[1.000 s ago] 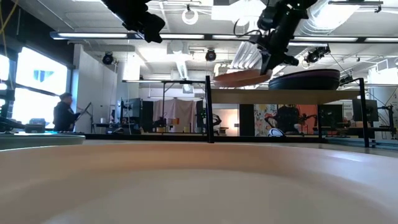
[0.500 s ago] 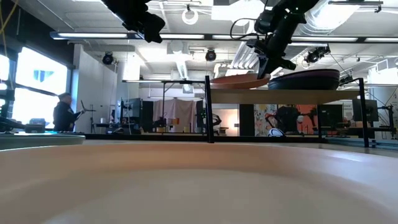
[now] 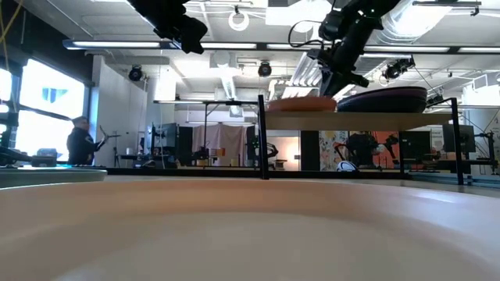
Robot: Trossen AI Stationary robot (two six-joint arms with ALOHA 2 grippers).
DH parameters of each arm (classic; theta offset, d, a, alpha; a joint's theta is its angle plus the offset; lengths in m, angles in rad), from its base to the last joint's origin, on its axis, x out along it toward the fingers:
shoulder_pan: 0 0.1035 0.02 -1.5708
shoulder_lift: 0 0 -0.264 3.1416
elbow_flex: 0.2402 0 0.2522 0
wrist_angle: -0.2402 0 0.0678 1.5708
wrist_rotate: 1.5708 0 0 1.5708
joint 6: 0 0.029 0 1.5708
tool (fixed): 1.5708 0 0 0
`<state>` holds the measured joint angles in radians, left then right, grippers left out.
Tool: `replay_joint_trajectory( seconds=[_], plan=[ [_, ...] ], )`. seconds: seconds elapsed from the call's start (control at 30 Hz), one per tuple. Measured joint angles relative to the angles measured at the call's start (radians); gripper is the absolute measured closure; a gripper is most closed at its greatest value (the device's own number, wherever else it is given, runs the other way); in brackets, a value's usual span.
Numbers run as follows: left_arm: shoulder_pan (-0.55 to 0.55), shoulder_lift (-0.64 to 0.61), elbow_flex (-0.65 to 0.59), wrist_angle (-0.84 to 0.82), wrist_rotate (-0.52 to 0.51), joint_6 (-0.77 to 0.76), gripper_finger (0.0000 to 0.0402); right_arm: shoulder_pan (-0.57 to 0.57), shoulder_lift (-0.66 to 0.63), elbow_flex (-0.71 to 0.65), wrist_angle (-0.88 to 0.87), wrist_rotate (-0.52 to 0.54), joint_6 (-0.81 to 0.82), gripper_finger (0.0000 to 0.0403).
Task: Place and stack plates onto a shelf
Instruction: Put the orange plate on the shelf, then stack the white plate on top of the orange plate on the shelf
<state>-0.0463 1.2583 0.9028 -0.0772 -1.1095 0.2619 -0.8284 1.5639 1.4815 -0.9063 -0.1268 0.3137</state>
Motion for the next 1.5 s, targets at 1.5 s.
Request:
replay_joint_trajectory(
  seconds=[1.5],
  plan=[
    [0.111, 0.001, 0.0, -0.059, 0.06, 0.002, 0.0289, 1.001, -0.039, -0.305, -0.466, -0.23, 0.107, 0.0339]
  ],
)
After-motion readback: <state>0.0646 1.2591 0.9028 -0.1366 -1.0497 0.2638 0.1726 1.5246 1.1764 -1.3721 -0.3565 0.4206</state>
